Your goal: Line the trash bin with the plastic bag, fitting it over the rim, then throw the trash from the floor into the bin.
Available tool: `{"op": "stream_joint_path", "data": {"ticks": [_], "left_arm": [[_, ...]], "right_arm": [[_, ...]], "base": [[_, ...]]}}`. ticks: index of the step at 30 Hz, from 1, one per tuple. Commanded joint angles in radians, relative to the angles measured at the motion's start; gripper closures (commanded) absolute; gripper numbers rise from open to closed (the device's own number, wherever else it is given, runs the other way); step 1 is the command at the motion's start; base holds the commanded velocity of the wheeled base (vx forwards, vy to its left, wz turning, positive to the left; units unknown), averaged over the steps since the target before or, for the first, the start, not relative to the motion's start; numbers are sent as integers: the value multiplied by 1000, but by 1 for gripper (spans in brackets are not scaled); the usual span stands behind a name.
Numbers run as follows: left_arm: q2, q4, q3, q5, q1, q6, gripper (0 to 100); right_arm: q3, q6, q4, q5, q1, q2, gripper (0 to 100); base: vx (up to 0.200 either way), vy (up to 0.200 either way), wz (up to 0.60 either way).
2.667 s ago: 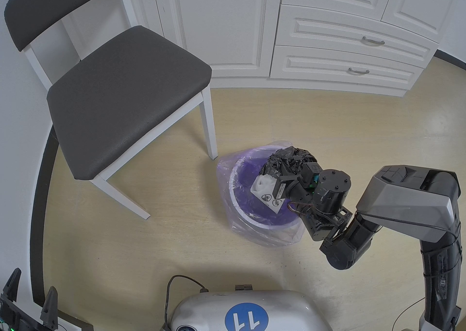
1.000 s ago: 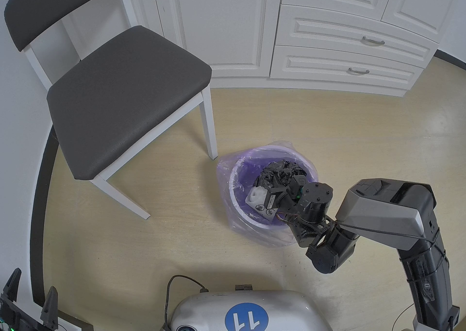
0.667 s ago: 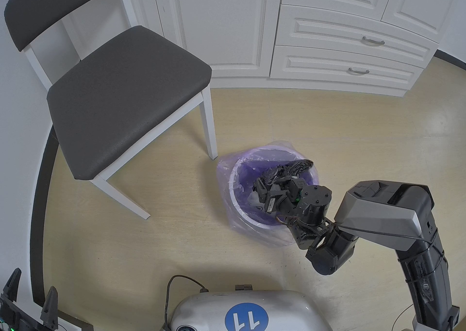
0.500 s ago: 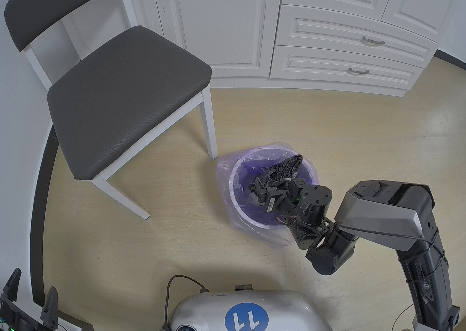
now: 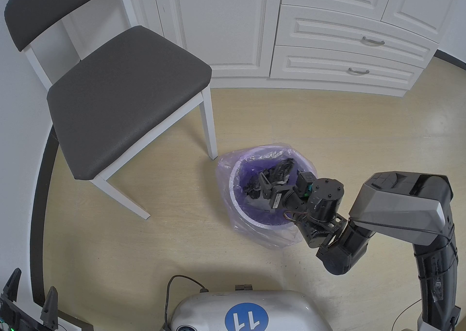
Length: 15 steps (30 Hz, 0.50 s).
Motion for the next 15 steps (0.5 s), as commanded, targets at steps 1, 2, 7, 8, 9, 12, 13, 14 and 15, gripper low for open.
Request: {"op": "stream_joint_path", "data": {"ticks": [1,2,7,8,9,12,13,14,15], "left_arm": [[-13,0,18,0,0,0,0],[-13,0,18,0,0,0,0],[-13,0,18,0,0,0,0],[-13,0,18,0,0,0,0],[-13,0,18,0,0,0,0],[-13,0,18,0,0,0,0],[-13,0,18,0,0,0,0],[-13,-2,18,0,0,0,0],[-13,0,18,0,0,0,0]], "right_arm": [[117,0,82,19,-21,-217,0],[136,0,111,27,-30,-250,0],[231,0,254,76,-81,-428,0],[248,0,288,93,-99,-470,0],[248,0,288,93,-99,-470,0],[309,0,447,126,-168,-657,0],[330,0,498,132,-186,-721,0],[346,0,547,139,-208,-787,0],[360,0,584,148,-226,-844,0]], "base": [[0,0,0],[0,0,0],[0,0,0],[0,0,0],[0,0,0],[0,0,0],[0,0,0],[0,0,0],[0,0,0]]}}
